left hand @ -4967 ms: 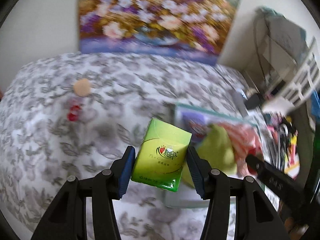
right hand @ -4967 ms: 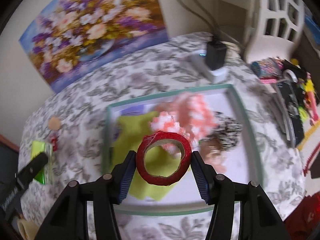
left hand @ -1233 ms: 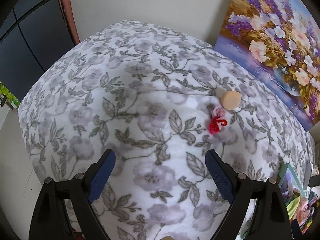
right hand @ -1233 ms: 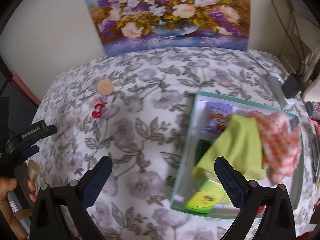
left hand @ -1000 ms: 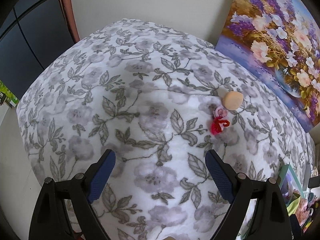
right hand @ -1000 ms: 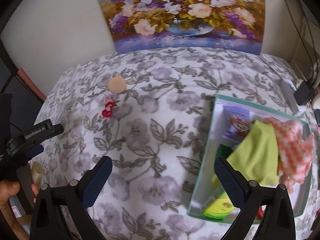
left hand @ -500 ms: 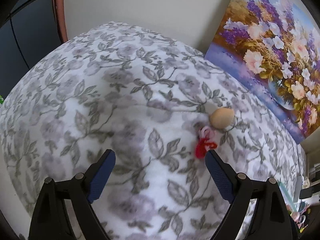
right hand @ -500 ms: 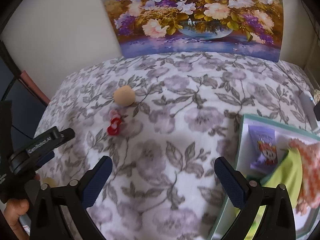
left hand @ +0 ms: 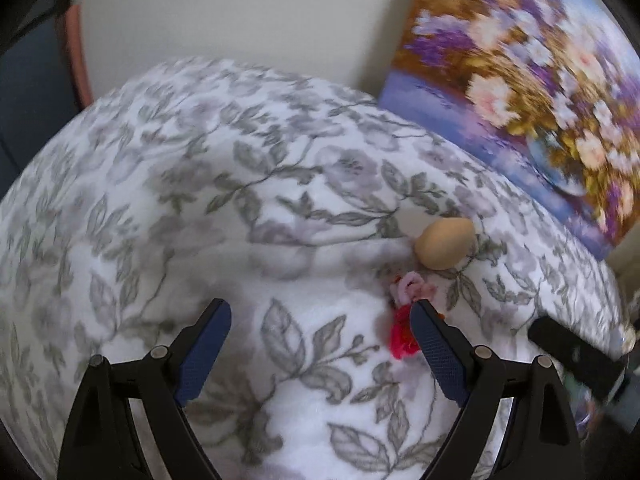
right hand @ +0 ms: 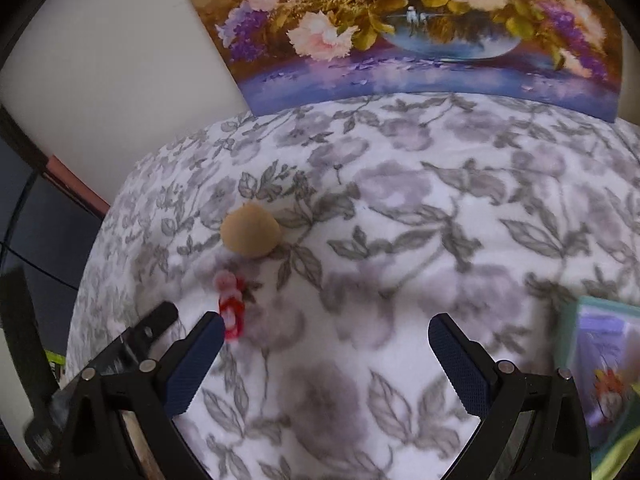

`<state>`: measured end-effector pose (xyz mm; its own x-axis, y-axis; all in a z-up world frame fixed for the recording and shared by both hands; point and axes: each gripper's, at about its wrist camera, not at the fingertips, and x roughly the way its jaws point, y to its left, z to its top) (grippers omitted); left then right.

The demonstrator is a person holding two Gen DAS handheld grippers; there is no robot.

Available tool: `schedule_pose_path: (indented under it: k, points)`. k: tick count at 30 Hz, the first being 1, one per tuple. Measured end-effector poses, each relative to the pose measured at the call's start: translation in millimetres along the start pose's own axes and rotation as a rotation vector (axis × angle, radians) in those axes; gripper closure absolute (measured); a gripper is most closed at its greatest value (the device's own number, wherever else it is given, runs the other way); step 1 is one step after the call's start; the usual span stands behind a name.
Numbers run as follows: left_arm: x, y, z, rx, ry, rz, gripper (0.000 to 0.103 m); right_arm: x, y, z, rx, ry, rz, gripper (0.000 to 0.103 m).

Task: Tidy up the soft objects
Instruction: 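Grasp the red pipe-cleaner flower with the left tool while the right grasps the sponge ball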

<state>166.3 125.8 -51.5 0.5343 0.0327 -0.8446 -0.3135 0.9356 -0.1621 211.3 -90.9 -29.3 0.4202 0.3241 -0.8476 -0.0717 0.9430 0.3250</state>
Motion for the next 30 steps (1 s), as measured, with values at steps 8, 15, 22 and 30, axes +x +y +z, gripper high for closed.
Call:
schedule_pose_path:
  k: [8, 15, 22, 30]
  points:
    - [25, -28, -5, 0.082, 0.037, -0.064, 0.024, 31, -1, 22, 0.025, 0.017, 0.054, 0.000]
    - [36, -41, -4, 0.107, 0.069, -0.150, 0.053, 47, 8, 35, 0.005, 0.023, 0.096, 0.002]
    - [33, -36, 0, 0.086, 0.056, -0.210, 0.079, 59, 27, 43, -0.048, 0.024, 0.097, 0.002]
    - [19, 2, 14, -0.029, -0.014, -0.127, 0.082, 73, 48, 47, -0.099, 0.026, 0.114, 0.013]
